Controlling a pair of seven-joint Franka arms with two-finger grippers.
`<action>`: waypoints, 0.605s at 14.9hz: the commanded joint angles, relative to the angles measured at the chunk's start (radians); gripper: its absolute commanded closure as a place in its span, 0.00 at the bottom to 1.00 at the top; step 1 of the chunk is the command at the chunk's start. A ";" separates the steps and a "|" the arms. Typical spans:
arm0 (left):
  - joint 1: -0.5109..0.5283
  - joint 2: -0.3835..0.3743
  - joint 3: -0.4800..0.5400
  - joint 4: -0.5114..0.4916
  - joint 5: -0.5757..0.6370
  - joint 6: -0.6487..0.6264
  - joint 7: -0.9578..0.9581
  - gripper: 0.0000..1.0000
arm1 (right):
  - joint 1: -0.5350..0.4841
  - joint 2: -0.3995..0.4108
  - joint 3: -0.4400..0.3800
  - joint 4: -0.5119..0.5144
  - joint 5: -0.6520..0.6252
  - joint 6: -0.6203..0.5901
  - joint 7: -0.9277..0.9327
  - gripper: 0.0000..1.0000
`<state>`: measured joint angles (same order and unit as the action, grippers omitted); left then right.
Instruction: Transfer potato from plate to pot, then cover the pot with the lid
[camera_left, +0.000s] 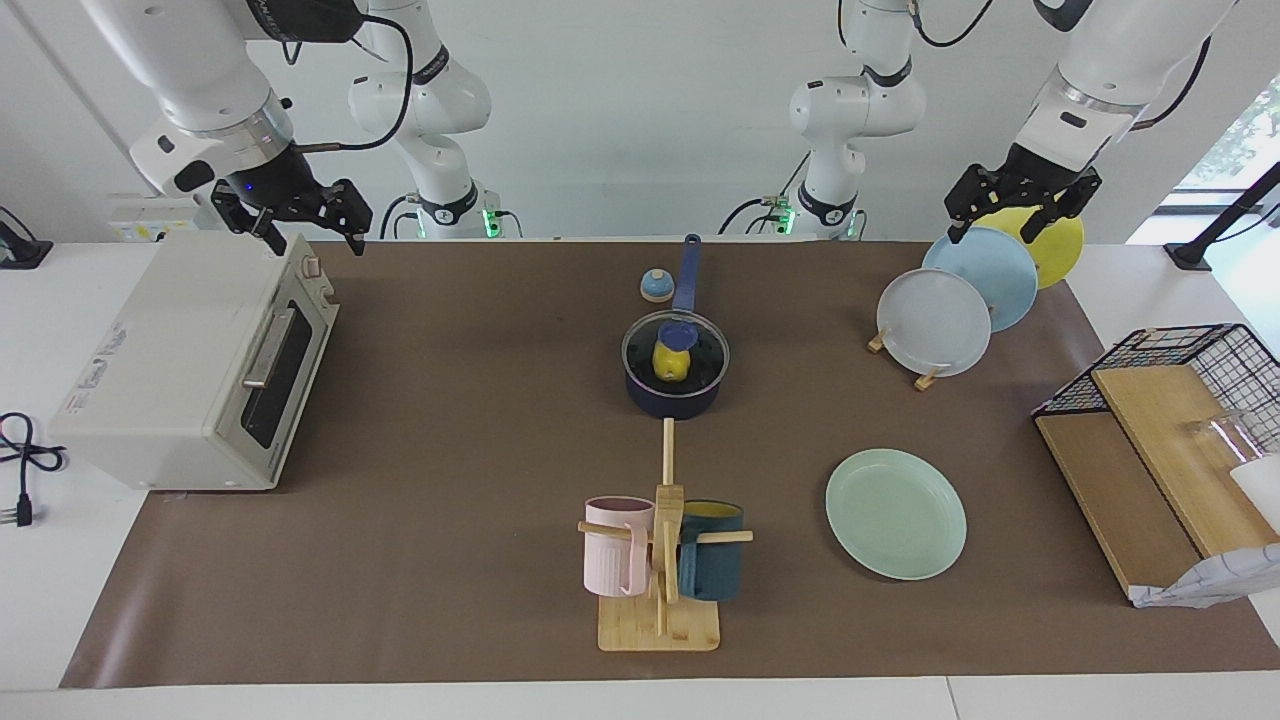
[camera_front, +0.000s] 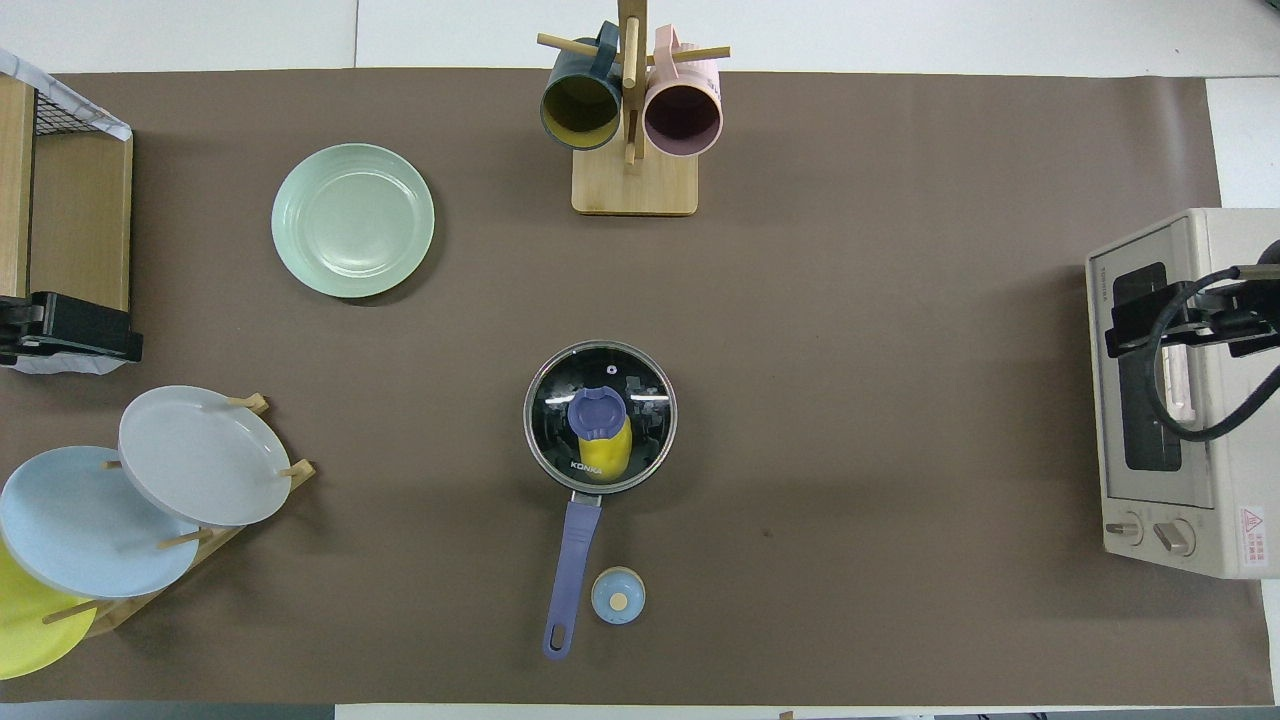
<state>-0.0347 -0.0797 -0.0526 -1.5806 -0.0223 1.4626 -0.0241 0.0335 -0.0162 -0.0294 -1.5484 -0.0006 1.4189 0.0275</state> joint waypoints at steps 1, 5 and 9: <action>0.006 -0.022 -0.003 -0.018 0.010 -0.004 0.001 0.00 | -0.004 -0.011 0.003 -0.024 -0.004 0.050 -0.029 0.00; 0.006 -0.022 -0.003 -0.018 0.010 -0.002 0.001 0.00 | -0.004 -0.011 0.003 -0.027 -0.004 0.058 -0.043 0.00; 0.004 -0.020 -0.003 -0.018 0.010 -0.004 0.001 0.00 | -0.004 -0.011 0.003 -0.027 -0.004 0.057 -0.041 0.00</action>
<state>-0.0347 -0.0797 -0.0527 -1.5806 -0.0223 1.4626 -0.0241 0.0335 -0.0160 -0.0294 -1.5534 -0.0006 1.4555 0.0107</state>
